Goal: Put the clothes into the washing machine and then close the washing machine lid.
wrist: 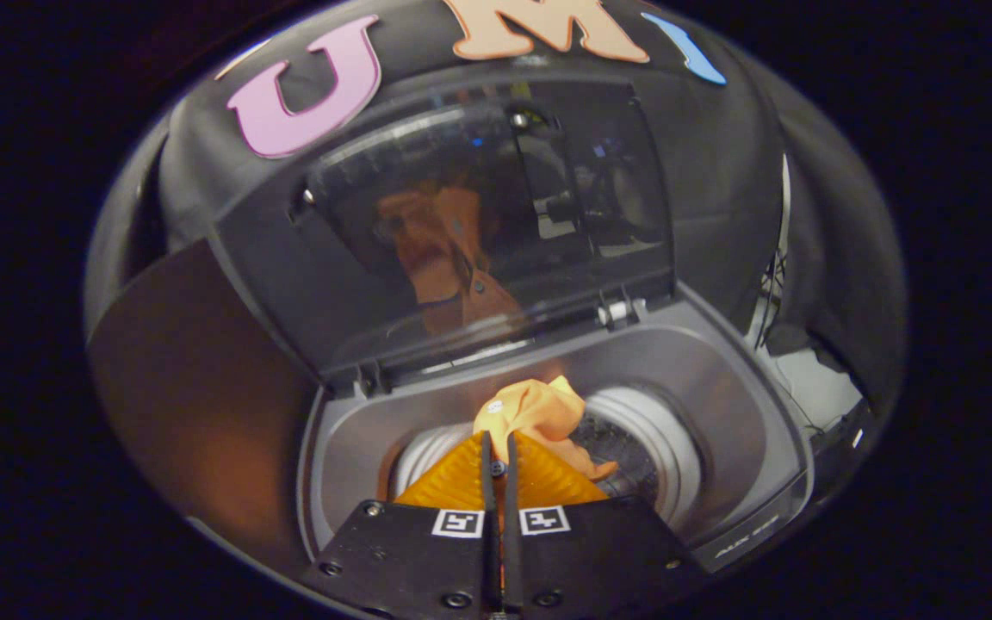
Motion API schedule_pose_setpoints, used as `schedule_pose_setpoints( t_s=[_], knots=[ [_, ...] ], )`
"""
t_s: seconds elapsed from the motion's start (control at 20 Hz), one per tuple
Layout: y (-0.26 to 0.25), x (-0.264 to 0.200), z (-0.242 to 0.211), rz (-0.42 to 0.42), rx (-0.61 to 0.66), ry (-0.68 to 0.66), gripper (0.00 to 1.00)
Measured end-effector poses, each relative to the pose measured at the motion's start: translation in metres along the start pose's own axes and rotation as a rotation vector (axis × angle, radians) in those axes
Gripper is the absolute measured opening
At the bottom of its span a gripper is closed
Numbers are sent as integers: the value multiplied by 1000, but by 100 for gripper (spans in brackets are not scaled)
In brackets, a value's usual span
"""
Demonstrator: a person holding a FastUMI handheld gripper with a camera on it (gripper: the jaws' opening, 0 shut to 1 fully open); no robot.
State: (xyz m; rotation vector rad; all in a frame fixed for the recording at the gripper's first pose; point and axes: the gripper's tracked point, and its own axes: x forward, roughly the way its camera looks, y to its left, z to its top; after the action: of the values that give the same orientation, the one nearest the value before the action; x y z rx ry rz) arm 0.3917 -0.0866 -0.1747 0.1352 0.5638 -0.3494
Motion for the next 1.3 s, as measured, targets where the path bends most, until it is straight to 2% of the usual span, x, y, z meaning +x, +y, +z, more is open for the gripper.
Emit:
schedule_pose_setpoints(
  t_s=[0.25, 0.3, 0.5, 0.6, 0.7, 1.0, 1.3],
  knots=[
    [-9, 6, -26, -49, -30, 68, 5],
    [-8, 8, -22, -46, -27, 49, 12],
    [-16, 1, -16, -83, -78, 27, 63],
    [-8, -5, -7, -62, -82, 11, 89],
    [-3, -15, 6, -52, -79, -11, 98],
    [3, -52, 63, -59, -111, -94, 98],
    [18, -89, 152, -80, -155, -256, 98]
  ],
)
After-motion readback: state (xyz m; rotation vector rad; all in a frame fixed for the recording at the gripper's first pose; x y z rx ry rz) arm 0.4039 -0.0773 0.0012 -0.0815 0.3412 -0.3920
